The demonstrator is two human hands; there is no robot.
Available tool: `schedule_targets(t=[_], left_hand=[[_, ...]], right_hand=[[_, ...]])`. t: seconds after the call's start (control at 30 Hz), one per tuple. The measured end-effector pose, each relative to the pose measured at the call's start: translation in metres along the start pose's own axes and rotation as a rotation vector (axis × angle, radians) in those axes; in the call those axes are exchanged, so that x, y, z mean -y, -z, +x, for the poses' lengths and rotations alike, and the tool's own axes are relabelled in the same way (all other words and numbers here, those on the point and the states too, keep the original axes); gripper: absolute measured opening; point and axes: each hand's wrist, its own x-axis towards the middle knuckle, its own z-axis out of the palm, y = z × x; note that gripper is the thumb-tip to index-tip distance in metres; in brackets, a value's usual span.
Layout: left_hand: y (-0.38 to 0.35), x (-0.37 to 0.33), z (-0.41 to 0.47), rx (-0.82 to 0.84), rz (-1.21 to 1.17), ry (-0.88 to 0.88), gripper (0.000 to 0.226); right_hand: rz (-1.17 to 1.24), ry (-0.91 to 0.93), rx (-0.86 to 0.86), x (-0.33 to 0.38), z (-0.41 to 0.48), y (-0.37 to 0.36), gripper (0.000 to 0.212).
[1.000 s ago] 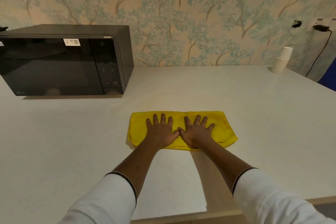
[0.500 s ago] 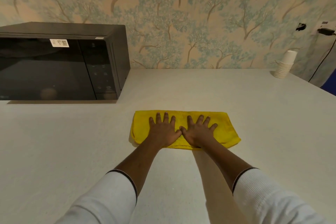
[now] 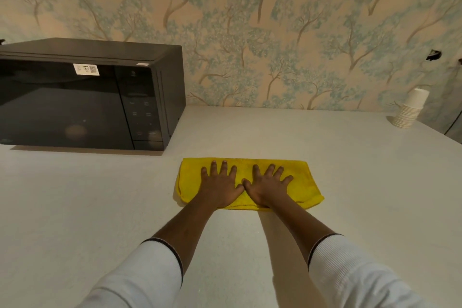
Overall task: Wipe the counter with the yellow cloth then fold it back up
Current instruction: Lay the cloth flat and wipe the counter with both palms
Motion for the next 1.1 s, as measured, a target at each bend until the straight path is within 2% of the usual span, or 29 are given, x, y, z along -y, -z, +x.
schedule_targets(t=[0.47, 1.1], left_hand=[[0.001, 0.039, -0.007, 0.001, 0.024, 0.07, 0.081], [0.009, 0.051, -0.083, 0.002, 0.036, 0.088, 0.085]], right_hand=[[-0.001, 0.075, -0.002, 0.037, 0.003, -0.002, 0.083], [0.003, 0.115, -0.026, 0.054, -0.069, -0.01, 0.084]])
